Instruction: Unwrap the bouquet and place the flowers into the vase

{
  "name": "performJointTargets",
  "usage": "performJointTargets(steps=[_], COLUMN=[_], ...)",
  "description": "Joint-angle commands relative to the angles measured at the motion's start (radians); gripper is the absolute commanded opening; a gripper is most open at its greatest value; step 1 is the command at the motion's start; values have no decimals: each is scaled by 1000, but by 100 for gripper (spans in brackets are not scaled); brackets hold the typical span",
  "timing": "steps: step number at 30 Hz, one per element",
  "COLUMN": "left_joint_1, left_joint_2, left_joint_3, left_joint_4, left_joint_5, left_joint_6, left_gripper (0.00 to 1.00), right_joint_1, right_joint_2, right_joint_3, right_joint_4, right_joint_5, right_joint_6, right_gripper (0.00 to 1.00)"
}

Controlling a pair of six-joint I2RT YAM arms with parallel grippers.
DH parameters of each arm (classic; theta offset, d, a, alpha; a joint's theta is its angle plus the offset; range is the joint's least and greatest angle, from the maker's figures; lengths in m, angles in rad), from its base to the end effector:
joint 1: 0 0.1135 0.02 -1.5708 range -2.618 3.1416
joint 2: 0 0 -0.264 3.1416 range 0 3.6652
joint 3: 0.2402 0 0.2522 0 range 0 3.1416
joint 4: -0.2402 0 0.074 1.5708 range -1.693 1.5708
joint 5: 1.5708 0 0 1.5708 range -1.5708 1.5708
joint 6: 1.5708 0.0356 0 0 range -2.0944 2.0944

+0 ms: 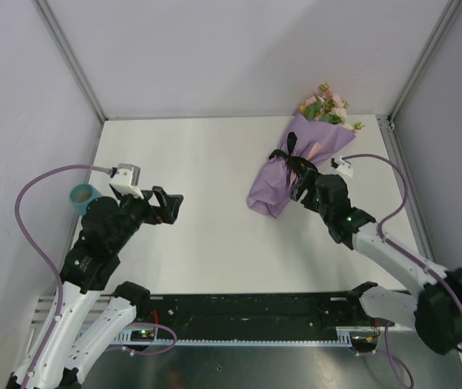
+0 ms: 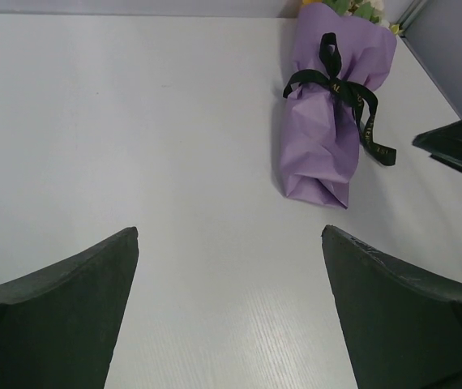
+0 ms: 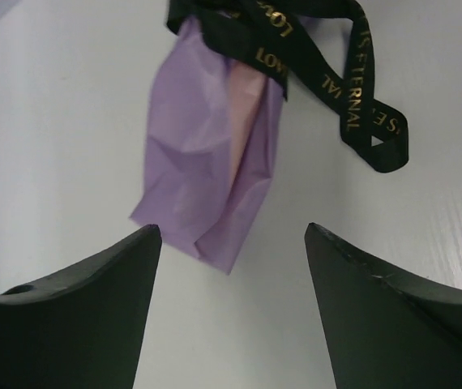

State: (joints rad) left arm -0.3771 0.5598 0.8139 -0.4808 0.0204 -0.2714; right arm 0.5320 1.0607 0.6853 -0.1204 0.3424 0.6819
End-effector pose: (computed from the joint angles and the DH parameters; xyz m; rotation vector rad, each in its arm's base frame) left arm 0.1160 -0.0467 0.3487 0.1111 1.8200 -0.4798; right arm 0.2091 0.1092 0.2587 0.3640 2.0274 0.4056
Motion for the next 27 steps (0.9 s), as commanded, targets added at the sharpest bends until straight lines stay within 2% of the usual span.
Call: performJointTargets(steps=[1, 3, 6, 9, 13, 21, 27], left_joint_1=[-6, -6, -7, -6, -6, -6, -6], left_joint_2=[-8, -5, 0, 5, 19, 40, 77], left_joint_3=[11, 11, 10, 9, 10, 10, 11], left_joint_4=[30, 30, 31, 30, 30, 30, 30], left_joint_5=[-16, -11, -2, 6, 15, 23, 43], left_joint_6=[-10, -11, -15, -19, -24, -31, -41], left_gripper=[100, 100, 100, 100, 100, 100, 100], right_joint_1=[-71, -98, -127, -137, -139, -142, -143], right_joint_2=[144, 221, 328, 417, 516, 607, 637], right_joint_3=[-18, -18, -18, -14, 13, 45, 51], right_joint_4=[277, 343, 422, 498, 520, 489, 486], right_joint_5=[-107, -138, -173, -209, -203, -155, -145], right_joint_6=[12, 32, 94, 127, 150, 133, 99], right_gripper=[72, 64, 61, 62, 63, 64, 69])
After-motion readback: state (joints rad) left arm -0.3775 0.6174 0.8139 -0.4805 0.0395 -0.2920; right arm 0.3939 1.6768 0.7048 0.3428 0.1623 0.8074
